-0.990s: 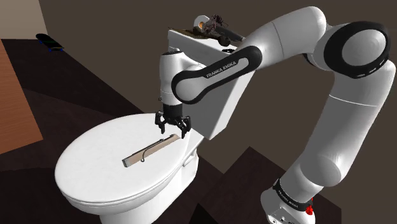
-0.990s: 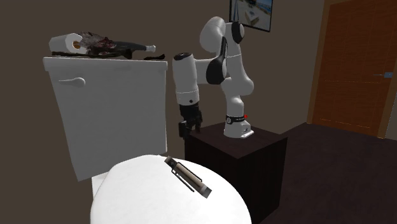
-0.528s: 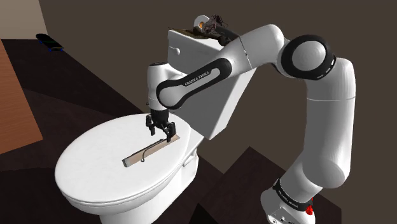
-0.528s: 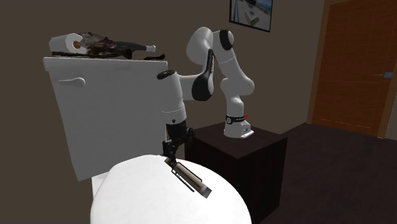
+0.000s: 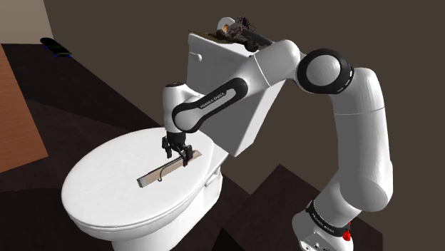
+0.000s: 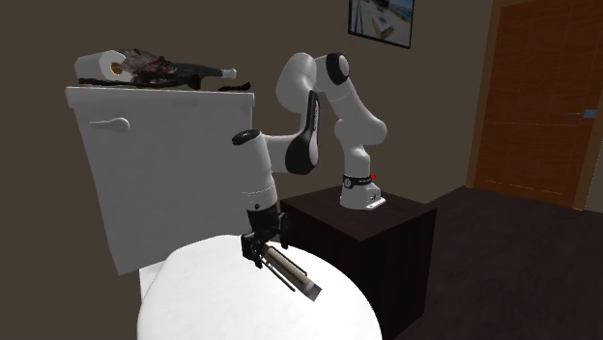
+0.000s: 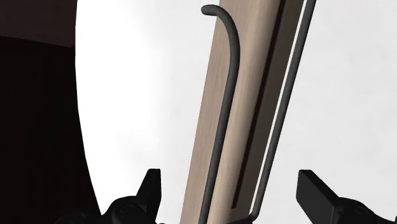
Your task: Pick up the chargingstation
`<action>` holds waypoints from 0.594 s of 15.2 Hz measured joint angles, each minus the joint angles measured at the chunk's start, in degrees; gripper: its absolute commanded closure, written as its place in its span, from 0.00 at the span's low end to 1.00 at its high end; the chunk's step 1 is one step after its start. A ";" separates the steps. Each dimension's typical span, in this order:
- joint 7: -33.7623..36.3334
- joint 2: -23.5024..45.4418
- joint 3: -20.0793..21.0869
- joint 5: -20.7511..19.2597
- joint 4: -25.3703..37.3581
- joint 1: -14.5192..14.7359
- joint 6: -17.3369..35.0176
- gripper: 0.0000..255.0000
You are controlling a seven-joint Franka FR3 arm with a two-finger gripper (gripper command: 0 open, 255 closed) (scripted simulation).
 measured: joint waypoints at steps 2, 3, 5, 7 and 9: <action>0.10 0.76 -0.26 -0.29 0.12 0.16 0.61 1.00; 0.11 0.88 -0.30 -0.34 0.11 0.17 0.77 1.00; 0.14 0.91 -0.31 -0.35 0.11 0.18 0.83 1.00; 0.15 0.91 -0.31 -0.35 0.10 0.18 0.86 1.00; 0.16 0.91 -0.31 -0.35 0.11 0.19 0.86 1.00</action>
